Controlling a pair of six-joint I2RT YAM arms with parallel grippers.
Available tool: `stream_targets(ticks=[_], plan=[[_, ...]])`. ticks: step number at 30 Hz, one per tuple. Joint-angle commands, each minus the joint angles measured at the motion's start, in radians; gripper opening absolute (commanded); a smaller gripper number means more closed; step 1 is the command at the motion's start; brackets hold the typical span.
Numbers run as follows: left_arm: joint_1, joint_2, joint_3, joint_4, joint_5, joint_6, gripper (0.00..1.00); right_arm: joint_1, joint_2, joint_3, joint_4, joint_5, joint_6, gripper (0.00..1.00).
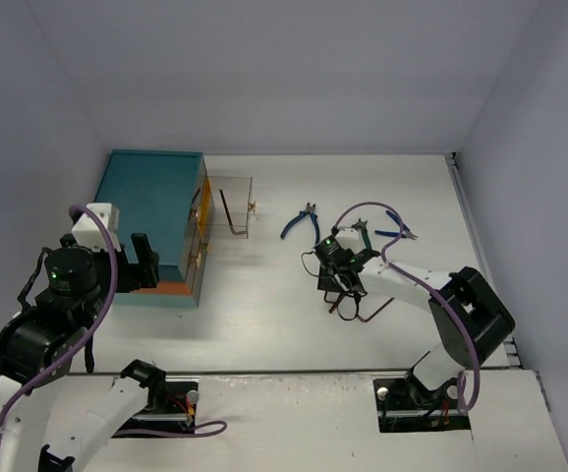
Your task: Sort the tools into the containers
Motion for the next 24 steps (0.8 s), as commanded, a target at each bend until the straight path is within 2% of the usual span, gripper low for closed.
stream_targets(ticks=[1, 10, 14, 20, 24], plan=[[-0.008, 0.005, 0.005, 0.03, 0.005, -0.004, 0.81, 0.007, 0.055, 0.067, 0.002, 0.026, 0.051, 0.37], [-0.008, -0.004, 0.007, 0.023, 0.006, -0.009, 0.81, 0.005, 0.168, 0.116, -0.051, 0.055, 0.084, 0.24], [-0.01, -0.009, 0.008, 0.023, 0.004, -0.008, 0.81, 0.004, 0.2, 0.102, -0.051, 0.033, 0.086, 0.0], [-0.01, -0.008, 0.008, 0.023, 0.001, -0.006, 0.81, 0.032, 0.2, 0.139, -0.053, 0.015, 0.026, 0.0], [-0.011, -0.008, 0.014, 0.023, -0.009, -0.003, 0.81, 0.074, 0.103, 0.235, -0.053, 0.04, -0.072, 0.0]])
